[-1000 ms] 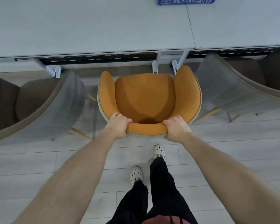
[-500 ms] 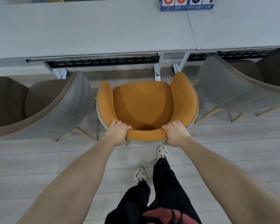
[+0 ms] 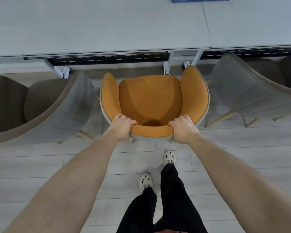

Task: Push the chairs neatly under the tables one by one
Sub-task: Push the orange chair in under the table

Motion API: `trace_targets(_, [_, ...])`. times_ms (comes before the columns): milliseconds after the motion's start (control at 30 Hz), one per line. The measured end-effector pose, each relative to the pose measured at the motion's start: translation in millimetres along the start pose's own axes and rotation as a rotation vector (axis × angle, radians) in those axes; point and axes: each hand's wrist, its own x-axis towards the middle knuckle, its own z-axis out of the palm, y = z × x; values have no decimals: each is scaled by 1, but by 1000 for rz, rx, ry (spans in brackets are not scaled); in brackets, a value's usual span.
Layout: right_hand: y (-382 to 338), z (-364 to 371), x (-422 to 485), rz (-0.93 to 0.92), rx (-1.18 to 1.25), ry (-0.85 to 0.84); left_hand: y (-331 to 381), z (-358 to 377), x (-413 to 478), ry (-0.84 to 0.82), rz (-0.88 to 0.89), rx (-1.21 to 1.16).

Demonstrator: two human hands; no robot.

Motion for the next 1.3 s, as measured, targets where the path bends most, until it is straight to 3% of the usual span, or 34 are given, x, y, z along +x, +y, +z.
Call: trace_targets(1300, [7,-6,4,22,9,-17,3,-4,10,-15,-25,15])
